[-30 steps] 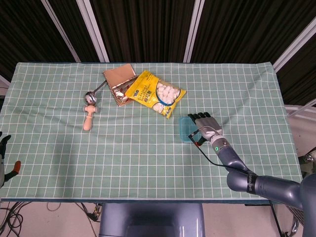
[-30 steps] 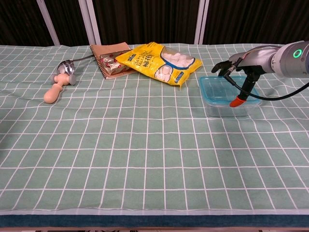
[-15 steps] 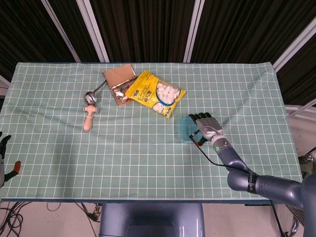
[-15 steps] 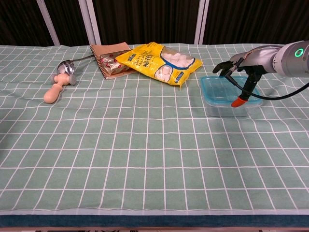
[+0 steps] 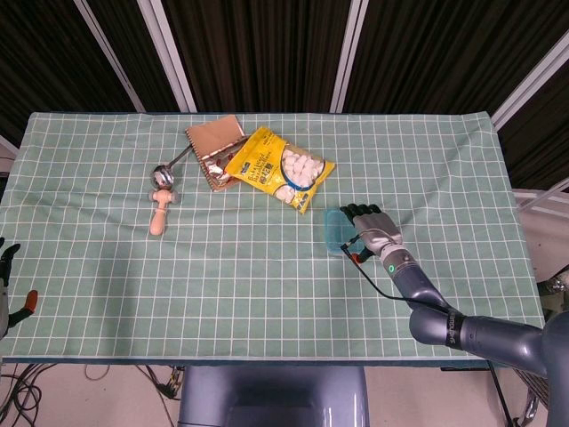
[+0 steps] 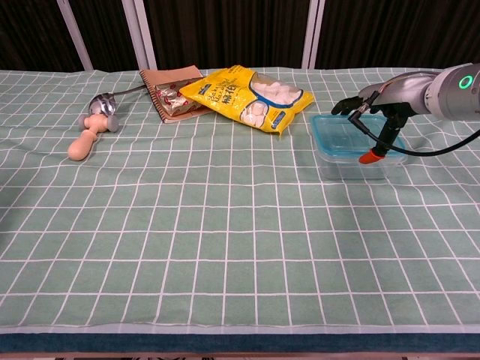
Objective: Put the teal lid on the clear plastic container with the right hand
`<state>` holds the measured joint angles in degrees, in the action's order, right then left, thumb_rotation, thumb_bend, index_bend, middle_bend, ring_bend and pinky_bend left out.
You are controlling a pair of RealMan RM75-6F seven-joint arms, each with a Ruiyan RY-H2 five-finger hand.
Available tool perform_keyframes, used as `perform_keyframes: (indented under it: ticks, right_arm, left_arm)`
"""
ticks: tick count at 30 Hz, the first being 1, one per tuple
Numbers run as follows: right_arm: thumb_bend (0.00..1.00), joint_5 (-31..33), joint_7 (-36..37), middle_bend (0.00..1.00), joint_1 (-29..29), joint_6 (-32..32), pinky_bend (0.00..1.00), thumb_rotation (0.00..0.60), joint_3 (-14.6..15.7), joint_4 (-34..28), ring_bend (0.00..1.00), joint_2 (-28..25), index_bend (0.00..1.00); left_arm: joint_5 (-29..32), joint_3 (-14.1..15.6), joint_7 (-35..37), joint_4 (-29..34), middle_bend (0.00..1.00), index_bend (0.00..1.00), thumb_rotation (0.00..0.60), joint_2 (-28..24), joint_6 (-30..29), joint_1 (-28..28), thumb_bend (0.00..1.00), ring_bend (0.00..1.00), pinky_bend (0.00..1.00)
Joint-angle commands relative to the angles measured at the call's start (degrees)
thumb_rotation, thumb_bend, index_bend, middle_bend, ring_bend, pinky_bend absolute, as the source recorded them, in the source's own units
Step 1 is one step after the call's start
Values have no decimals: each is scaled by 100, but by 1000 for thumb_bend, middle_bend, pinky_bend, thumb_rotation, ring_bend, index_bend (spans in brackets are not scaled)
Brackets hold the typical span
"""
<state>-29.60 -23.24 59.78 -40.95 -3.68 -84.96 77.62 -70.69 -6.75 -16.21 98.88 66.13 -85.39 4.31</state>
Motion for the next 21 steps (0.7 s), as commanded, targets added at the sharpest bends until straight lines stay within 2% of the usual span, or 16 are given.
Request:
perform_keyframes:
  ticks: [1, 21]
  right_arm:
    - [337, 14, -8, 64, 7, -10, 0, 600, 7, 3, 0, 0, 0]
    - [336, 27, -41, 60, 2, -91, 0, 600, 50, -120, 0, -78, 0]
  left_arm:
    - [7, 1, -9, 0, 0, 126, 600, 0, 1, 0, 345, 0, 0]
    - [58, -2, -51, 23, 0, 126, 600, -6, 17, 5, 344, 0, 0]
